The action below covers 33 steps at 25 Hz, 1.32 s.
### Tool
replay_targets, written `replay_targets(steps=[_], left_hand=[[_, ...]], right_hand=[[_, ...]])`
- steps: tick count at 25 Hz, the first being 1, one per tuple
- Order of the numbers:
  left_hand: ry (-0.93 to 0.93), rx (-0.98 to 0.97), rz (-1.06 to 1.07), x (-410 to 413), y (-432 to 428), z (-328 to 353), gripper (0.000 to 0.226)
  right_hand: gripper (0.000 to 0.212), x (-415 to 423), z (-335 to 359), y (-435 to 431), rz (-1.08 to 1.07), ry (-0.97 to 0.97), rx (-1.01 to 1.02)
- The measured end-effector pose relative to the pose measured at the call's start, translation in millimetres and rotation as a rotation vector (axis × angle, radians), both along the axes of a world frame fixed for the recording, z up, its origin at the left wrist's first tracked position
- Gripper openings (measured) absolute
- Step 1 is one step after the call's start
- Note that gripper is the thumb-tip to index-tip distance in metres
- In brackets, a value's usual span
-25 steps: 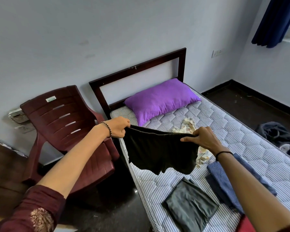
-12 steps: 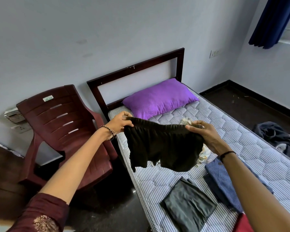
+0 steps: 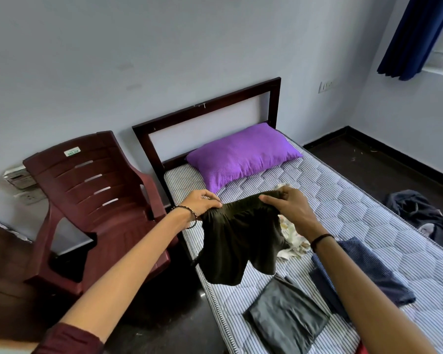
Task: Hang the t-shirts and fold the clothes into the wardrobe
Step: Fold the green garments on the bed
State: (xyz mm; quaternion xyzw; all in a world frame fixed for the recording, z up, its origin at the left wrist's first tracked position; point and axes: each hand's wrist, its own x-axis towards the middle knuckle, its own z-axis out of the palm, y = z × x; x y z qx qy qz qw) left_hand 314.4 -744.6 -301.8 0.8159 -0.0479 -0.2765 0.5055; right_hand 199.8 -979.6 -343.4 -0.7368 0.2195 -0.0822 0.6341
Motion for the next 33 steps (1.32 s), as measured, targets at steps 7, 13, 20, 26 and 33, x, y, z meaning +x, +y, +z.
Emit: replay_targets(steps=[7, 13, 20, 26, 33], left_hand=[[0.102, -0.139, 0.012, -22.6, -20.1, 10.7, 0.012], [0.198, -0.266, 0.194, -22.5, -18.2, 15.8, 0.003], [0.027, 0.052, -0.076, -15.3, 0.2, 4.1, 0.028], [-0.491, 0.7, -0.618, 14.2, 32.6, -15.2, 0.042], [-0.372, -0.092, -0.352, 20.8, 20.5, -5.3, 0.038]], right_hand=[[0.029, 5.7, 13.6, 55.2, 0.199, -0.146, -0.318], [0.056, 7.3, 9.9, 82.2, 0.345, -0.242, -0.782], [0.029, 11.2, 8.9, 75.2, 0.146, -0.215, -0.604], [0.022, 4.7, 0.3, 48.6, 0.16, -0.167, -0.369], [0.021, -2.0, -7.6, 35.3, 0.131, -0.134, -0.145]])
